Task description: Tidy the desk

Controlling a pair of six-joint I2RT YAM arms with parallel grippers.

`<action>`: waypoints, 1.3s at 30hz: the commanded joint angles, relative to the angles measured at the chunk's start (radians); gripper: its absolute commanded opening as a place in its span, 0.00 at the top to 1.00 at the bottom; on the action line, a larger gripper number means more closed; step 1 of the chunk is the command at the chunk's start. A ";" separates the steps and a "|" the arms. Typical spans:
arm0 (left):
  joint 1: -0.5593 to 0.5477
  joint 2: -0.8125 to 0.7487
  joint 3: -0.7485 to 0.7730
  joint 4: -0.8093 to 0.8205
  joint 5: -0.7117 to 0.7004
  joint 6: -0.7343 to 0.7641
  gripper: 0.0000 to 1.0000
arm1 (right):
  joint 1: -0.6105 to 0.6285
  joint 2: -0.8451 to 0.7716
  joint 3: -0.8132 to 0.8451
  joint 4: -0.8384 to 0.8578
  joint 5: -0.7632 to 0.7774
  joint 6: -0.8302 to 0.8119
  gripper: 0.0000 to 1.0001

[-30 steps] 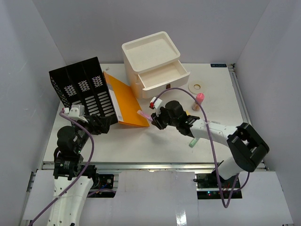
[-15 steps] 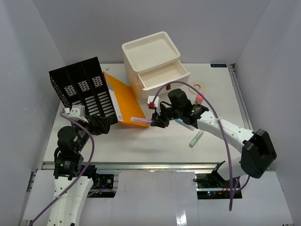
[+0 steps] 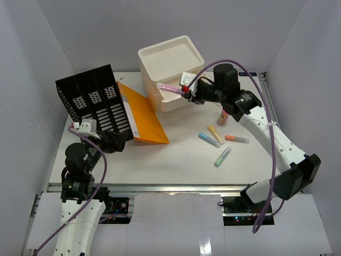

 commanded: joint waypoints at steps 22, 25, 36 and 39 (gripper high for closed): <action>-0.002 0.002 -0.005 0.007 0.029 0.010 0.02 | -0.103 0.271 0.168 0.040 0.163 -0.257 0.15; -0.002 0.001 -0.005 0.008 0.029 0.010 0.02 | -0.108 0.256 0.184 0.056 0.169 -0.183 0.03; -0.014 0.010 0.016 0.025 0.049 -0.022 0.02 | -0.356 -0.061 -0.073 0.007 -0.288 0.241 0.10; -0.019 0.045 0.044 0.036 0.089 -0.088 0.02 | -0.461 -0.190 -0.286 -0.037 -0.398 0.225 0.10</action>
